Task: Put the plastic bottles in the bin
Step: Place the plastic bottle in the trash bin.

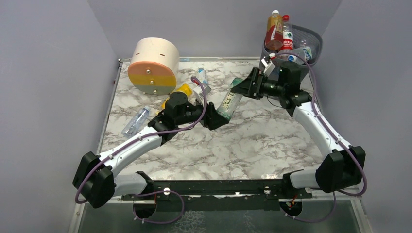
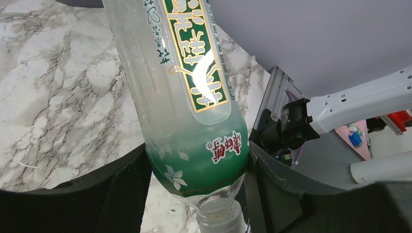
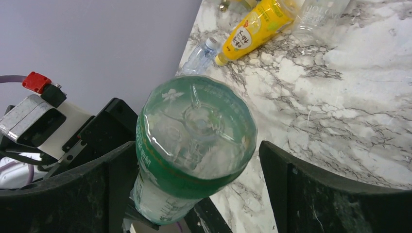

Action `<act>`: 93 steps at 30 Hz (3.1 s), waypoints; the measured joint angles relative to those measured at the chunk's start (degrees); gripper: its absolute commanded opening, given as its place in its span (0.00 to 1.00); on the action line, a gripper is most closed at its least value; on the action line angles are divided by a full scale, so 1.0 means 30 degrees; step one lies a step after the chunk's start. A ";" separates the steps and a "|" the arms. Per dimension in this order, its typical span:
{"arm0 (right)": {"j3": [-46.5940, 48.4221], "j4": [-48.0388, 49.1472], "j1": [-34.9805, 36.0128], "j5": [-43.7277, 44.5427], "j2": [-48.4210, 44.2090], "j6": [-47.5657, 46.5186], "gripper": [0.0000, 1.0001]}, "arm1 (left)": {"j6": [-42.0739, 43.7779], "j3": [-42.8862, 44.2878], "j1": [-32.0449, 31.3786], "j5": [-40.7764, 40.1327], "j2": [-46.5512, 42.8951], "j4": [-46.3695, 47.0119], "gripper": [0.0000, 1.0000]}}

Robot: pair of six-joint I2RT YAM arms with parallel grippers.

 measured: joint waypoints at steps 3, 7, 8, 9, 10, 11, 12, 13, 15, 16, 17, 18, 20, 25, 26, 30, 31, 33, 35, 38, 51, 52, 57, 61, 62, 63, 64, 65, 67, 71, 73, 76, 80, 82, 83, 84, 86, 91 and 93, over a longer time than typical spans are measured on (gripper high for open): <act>0.0153 0.0138 0.0182 0.0015 0.0204 0.0182 0.76 | -0.0080 0.0000 0.0000 0.0219 0.0087 0.0219 0.56; 0.0452 0.0233 0.0233 0.0117 0.0393 0.0357 0.46 | -0.0066 0.0073 0.0000 0.0430 0.0423 0.0393 0.68; 0.0554 0.0219 0.0233 0.0211 0.0459 0.0350 0.44 | -0.0044 0.0168 0.0007 0.0430 0.0561 0.0474 0.72; 0.0699 0.0160 0.0248 0.0299 0.0561 0.0321 0.44 | -0.0007 0.0270 0.0007 0.0401 0.0663 0.0488 0.76; 0.0874 0.0073 0.0270 0.0386 0.0641 0.0277 0.43 | 0.0029 0.0393 0.0015 0.0408 0.0809 0.0510 0.79; 0.1056 -0.0051 0.0335 0.0525 0.0699 0.0168 0.43 | 0.0051 0.0546 0.0022 0.0415 0.0954 0.0503 0.81; 0.1268 -0.0204 0.0372 0.0692 0.0729 0.0080 0.43 | 0.0138 0.0641 0.0022 0.0401 0.1064 0.0466 0.84; 0.1515 -0.0321 0.0379 0.0998 0.0729 -0.0080 0.43 | 0.0168 0.0692 0.0022 0.0386 0.1100 0.0393 0.88; 0.2339 -0.0831 0.0459 0.1698 0.0729 -0.0488 0.42 | 0.0342 0.0882 0.0022 0.0357 0.1115 -0.0160 0.99; 0.2798 -0.1115 0.0481 0.2004 0.0729 -0.0707 0.42 | 0.0452 0.1020 0.0022 0.0299 0.1107 -0.0444 0.99; 0.3228 -0.1297 0.0495 0.2331 0.0729 -0.0918 0.42 | 0.0612 0.1268 0.0022 0.0168 0.1086 -0.0860 0.99; 0.3723 -0.1523 0.0495 0.2718 0.0729 -0.1144 0.42 | 0.0772 0.1610 0.0022 -0.0058 0.1013 -0.1392 0.99; 0.4772 -0.2164 0.0495 0.3504 0.0765 -0.1610 0.42 | 0.1122 0.2171 0.0146 -0.0357 0.0685 -0.2266 0.99; 0.8196 -0.4087 0.0495 0.6222 0.1311 -0.2951 0.42 | 0.1778 0.3359 0.1173 -0.0889 -0.1035 -0.4575 0.99; 0.9318 -0.4597 0.0495 0.7067 0.1588 -0.3271 0.43 | 0.1902 0.3490 0.1457 -0.0962 -0.1464 -0.4969 0.99; 1.2968 -0.5581 0.0495 1.0338 0.2404 -0.4350 0.43 | 0.2222 0.3483 0.2433 -0.1260 -0.3359 -0.6550 0.99; 1.3661 -0.5617 0.0495 1.1358 0.2514 -0.4575 0.43 | 0.2280 0.3424 0.2521 -0.1326 -0.3694 -0.6856 0.99; 1.4739 -0.5515 0.0503 1.3500 0.2616 -0.5056 0.43 | 0.2419 0.3038 0.2696 -0.1399 -0.4488 -0.7359 0.99; 1.5001 -0.4743 0.0495 1.6211 0.2463 -0.5428 0.43 | 0.2463 0.2528 0.2798 -0.1457 -0.4969 -0.7788 0.99; 1.4426 -0.2783 0.0495 1.9628 0.2208 -0.6033 0.43 | 0.2412 0.1450 0.2827 -0.1486 -0.5428 -0.8269 0.99; 1.7726 0.4408 -0.0729 2.8217 0.6951 -1.2378 0.46 | 0.2790 0.0903 0.2922 -0.1479 -0.5785 -0.9377 0.99; 1.8506 0.4415 -0.0947 2.8443 0.7657 -1.2910 0.46 | 0.2841 0.0903 0.2922 -0.1464 -0.5734 -0.9377 0.99; 2.1864 0.3825 -0.2222 2.8968 1.0557 -1.4906 0.50 | 0.2980 0.0896 0.3009 -0.1290 -0.5559 -0.9245 0.99; 2.2316 0.3111 -0.2936 2.8997 1.1271 -1.5868 0.52 | 0.3096 0.0903 0.3162 -0.0947 -0.5217 -0.9012 0.99; 2.2243 0.2980 -0.3053 2.9011 1.1300 -1.6087 0.53 | 0.3140 0.0903 0.3191 -0.0889 -0.5093 -0.8954 0.99; 2.2163 0.2805 -0.3126 2.9033 1.1300 -1.6342 0.53 | 0.3162 0.0896 0.3220 -0.0831 -0.4991 -0.8910 0.99; 2.2105 0.2747 -0.3140 2.9041 1.1300 -1.6538 0.53 | 0.3198 0.0896 0.3286 -0.0758 -0.4896 -0.8896 0.99; 2.2039 0.2703 -0.3133 2.9077 1.1300 -1.6742 0.53 | 0.3213 0.0896 0.3330 -0.0656 -0.4816 -0.8867 0.99; 2.1959 0.2484 -0.3133 2.9092 1.1307 -1.7005 0.53 | 0.3235 0.0896 0.3432 -0.0452 -0.4663 -0.8779 0.99; 2.1944 0.1683 -0.3118 2.9084 1.1519 -1.7063 0.53 | 0.3271 0.0903 0.3541 -0.0189 -0.4430 -0.8670 0.99; 2.1944 0.1035 -0.3118 2.9077 1.1723 -1.6874 0.52 | 0.3264 0.0896 0.3563 -0.0087 -0.4386 -0.8633 0.99; 2.1893 -0.0087 -0.3118 2.8975 1.2138 -1.6356 0.52 | 0.3264 0.0896 0.3570 0.0022 -0.4386 -0.8531 0.99; 2.1587 -0.1392 -0.3118 2.8560 1.2560 -1.5497 0.52 | 0.3249 0.0896 0.3585 0.0058 -0.4386 -0.8386 0.99; 2.1587 -0.1989 -0.3147 2.8239 1.2590 -1.4950 0.53 | 0.3249 0.0896 0.3585 0.0073 -0.4386 -0.8357 0.99; 2.1587 -0.2324 -0.3177 2.8057 1.2590 -1.4651 0.53 | 0.3249 0.0896 0.3585 0.0073 -0.4386 -0.8357 0.99; 2.1580 -0.2572 -0.3177 2.7897 1.2590 -1.4389 0.53 | 0.3249 0.0896 0.3585 0.0073 -0.4386 -0.8357 0.99; 2.1340 -0.2863 -0.3155 2.7620 1.2590 -1.4032 0.53 | 0.3235 0.0896 0.3585 0.0102 -0.4386 -0.8357 0.99; 2.0283 -0.2885 -0.3133 2.7423 1.2582 -1.3529 0.54 | 0.3133 0.0809 0.3585 0.0146 -0.4386 -0.8218 0.99; 1.9875 -0.2608 -0.3133 2.7416 1.2466 -1.3369 0.57 | 0.3089 0.0736 0.3585 0.0189 -0.4393 -0.8182 0.99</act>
